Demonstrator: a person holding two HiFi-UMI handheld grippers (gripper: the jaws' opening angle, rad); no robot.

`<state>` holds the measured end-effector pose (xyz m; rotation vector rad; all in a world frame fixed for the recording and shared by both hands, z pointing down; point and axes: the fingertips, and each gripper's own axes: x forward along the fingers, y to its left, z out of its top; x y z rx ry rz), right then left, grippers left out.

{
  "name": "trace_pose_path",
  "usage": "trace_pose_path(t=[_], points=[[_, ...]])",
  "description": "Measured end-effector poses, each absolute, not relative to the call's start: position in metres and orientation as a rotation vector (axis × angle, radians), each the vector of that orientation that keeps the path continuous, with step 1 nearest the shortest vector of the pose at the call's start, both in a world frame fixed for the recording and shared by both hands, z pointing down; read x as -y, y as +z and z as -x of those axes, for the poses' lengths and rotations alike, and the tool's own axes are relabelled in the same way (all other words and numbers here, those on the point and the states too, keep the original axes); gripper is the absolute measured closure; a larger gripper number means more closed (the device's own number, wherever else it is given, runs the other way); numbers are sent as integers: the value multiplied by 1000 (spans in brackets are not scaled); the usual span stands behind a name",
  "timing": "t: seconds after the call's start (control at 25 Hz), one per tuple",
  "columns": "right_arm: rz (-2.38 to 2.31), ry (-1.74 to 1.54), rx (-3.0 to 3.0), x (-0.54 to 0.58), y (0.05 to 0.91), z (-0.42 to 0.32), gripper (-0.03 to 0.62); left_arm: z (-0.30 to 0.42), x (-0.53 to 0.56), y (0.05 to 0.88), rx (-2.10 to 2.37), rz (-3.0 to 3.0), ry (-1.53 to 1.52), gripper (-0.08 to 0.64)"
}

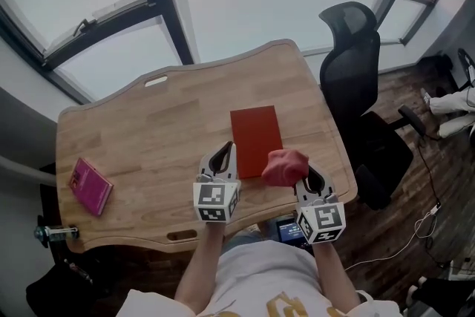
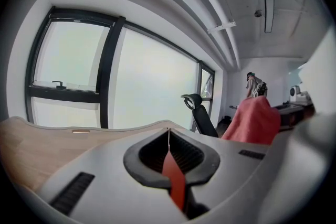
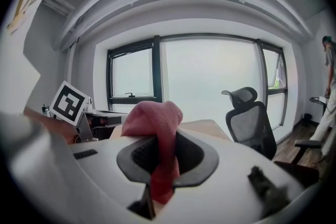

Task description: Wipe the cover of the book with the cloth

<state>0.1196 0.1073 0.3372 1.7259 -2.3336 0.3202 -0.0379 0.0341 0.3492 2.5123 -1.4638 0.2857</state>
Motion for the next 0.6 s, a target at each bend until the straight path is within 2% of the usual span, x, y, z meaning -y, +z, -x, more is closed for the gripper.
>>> trace_pose_path(t=[0.6], points=[[-1668,372,2346,-81,355,-110,534,37,-17,371,1427,-2472,339,546]])
